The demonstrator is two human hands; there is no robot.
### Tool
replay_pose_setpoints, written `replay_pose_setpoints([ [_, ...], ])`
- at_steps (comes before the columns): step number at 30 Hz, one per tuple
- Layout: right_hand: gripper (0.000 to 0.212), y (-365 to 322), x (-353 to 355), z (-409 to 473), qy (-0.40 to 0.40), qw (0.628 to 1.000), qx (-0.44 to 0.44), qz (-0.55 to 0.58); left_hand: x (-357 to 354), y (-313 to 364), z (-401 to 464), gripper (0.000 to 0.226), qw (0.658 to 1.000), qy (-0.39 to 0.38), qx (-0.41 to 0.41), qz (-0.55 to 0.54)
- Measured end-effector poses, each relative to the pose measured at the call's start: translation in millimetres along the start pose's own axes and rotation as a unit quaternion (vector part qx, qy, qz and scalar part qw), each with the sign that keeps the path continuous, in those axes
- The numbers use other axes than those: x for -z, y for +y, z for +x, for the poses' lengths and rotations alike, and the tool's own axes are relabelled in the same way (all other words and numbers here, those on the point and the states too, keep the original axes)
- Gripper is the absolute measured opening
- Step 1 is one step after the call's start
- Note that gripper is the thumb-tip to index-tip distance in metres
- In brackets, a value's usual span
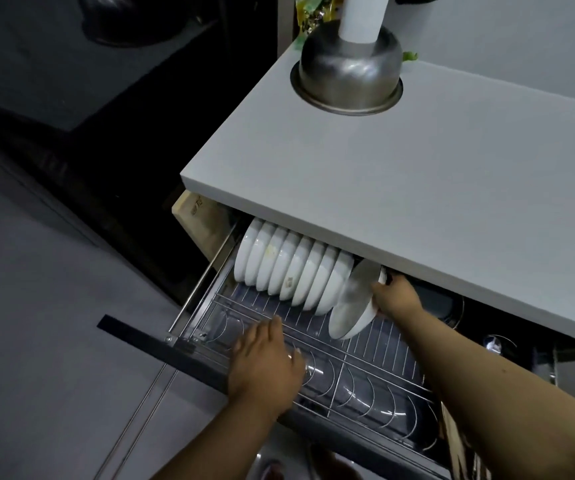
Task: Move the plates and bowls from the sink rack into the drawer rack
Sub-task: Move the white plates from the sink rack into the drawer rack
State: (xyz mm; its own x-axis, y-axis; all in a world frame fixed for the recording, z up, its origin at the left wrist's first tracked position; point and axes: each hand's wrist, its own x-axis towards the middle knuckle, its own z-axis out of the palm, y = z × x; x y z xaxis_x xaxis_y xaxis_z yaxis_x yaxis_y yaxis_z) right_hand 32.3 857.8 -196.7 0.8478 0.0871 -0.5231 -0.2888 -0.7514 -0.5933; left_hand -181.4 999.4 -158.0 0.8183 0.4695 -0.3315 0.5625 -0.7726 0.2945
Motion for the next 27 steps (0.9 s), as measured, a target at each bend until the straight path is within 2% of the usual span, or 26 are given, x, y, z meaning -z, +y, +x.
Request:
replay_pose_setpoints([
  [3,0.044,-21,-2,-8,0.001,0.999,-0.001,-0.045,-2,-2,1,0.068,1.000,-0.006,0.002,-0.014],
  [9,0.043,-31,-17,12,-0.018,0.995,0.004,-0.094,-3,-3,2,0.065,1.000,-0.002,-0.001,-0.015],
  [16,0.041,-42,-29,24,-0.040,0.984,0.049,-0.167,-7,-6,2,0.065,1.000,-0.002,-0.001,-0.020],
  [19,0.043,-48,-30,26,-0.060,0.973,0.038,-0.222,-8,-6,3,0.065,1.000,-0.005,0.003,-0.025],
  [27,0.045,-49,-29,27,-0.052,0.971,0.046,-0.228,-10,-5,3,0.064,1.000,-0.003,0.014,-0.018],
])
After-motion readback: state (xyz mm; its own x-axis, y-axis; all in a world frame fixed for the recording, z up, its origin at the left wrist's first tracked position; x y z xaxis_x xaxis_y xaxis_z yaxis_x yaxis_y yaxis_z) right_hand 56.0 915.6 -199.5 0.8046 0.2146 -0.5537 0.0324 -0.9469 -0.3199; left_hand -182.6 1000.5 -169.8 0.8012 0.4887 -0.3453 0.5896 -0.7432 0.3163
